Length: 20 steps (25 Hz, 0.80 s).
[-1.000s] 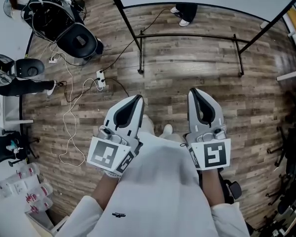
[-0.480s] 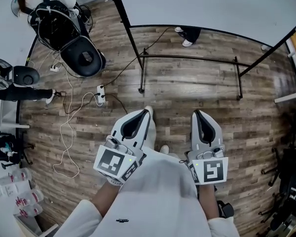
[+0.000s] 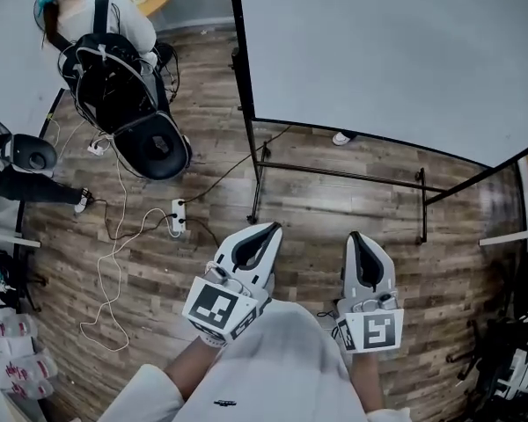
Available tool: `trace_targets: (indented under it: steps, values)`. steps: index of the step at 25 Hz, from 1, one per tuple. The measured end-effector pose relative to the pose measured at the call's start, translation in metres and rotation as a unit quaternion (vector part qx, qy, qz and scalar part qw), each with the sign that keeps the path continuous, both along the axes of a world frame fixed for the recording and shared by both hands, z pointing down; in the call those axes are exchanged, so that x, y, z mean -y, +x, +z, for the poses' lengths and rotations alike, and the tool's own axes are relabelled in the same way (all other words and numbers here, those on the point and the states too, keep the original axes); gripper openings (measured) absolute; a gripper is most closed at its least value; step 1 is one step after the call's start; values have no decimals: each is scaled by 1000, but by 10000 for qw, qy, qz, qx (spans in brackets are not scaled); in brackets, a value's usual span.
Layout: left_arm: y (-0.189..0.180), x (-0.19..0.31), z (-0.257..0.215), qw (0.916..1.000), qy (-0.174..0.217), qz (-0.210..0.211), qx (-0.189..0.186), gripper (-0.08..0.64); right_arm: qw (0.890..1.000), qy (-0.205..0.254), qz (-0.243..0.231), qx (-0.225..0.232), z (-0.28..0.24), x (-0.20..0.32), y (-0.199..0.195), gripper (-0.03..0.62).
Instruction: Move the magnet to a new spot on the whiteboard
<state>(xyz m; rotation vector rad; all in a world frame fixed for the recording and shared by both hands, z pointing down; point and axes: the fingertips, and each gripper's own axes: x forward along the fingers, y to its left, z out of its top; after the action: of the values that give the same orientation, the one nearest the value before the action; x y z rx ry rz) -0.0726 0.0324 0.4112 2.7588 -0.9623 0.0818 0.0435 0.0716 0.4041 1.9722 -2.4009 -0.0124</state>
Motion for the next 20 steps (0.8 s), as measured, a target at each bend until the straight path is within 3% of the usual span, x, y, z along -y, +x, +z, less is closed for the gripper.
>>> trace_targets:
  steps: [9, 20]
  values:
    - [-10, 132, -23, 9999, 157, 32, -56, 6, 9995, 298, 107, 29, -33, 130, -2, 0]
    - [23, 173, -41, 9997, 175, -147, 18, 6, 9991, 402, -162, 4, -56, 183, 21, 0]
